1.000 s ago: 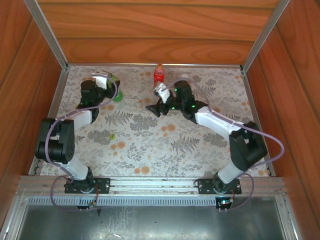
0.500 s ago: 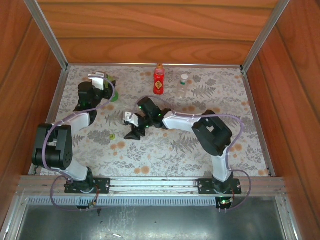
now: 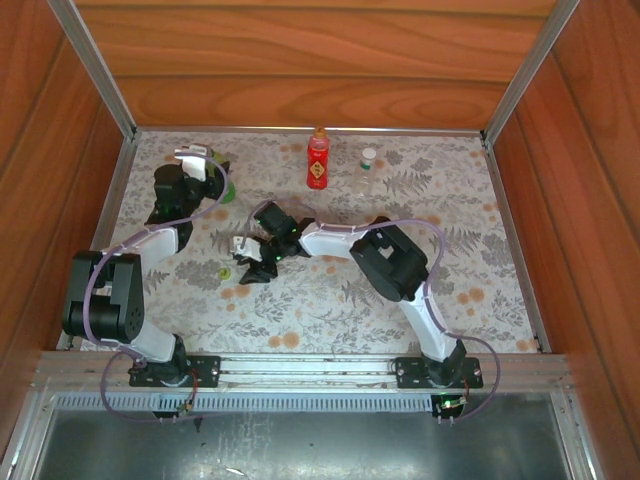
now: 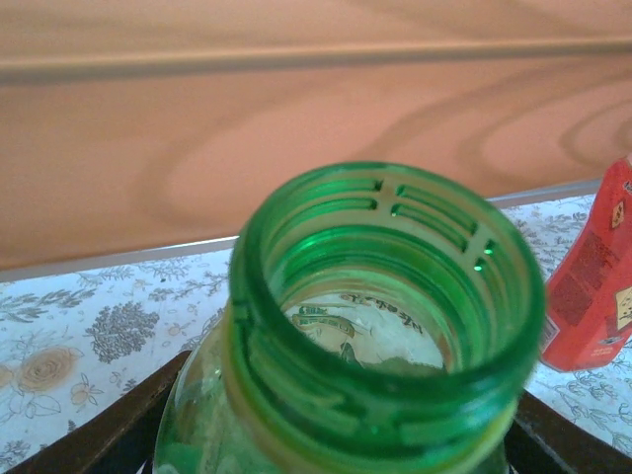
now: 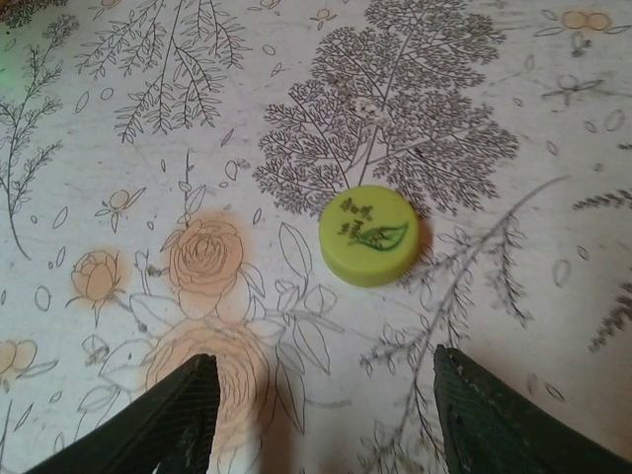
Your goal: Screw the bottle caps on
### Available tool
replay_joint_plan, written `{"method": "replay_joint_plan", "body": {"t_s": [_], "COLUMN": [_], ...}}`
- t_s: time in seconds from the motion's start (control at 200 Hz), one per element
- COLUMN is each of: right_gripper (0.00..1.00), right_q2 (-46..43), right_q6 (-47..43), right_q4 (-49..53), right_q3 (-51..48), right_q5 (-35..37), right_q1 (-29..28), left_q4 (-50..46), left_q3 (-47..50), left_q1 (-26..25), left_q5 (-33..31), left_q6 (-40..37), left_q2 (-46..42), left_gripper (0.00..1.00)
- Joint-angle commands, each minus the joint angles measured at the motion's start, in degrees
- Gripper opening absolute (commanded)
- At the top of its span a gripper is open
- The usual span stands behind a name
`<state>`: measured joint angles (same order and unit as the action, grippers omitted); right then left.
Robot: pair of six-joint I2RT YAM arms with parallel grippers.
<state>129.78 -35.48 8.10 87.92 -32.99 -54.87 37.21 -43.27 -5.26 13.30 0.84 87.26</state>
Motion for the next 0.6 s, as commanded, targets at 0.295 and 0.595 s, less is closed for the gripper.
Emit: {"method": "replay_joint_plan", "body": {"t_s": [0.295, 0.595], "right_gripper": [0.49, 0.45], "right_q2": [6.95, 9.91], "right_q6": [-1.03, -0.37], "right_q4": [3.02, 4.03], "right_q3": [8.46, 12.93], "right_q5": [3.50, 3.99], "right_q1": [-3.40, -4.76], "left_q4": [-0.60, -0.82], "left_q3": [1.06, 1.17], "left_q1": [0.43, 0.50], "left_q5": [0.39, 0.76], "left_q6": [-0.48, -0.42], "left_q2": [-2.09, -2.52], "left_gripper": [0.61, 0.61]}}
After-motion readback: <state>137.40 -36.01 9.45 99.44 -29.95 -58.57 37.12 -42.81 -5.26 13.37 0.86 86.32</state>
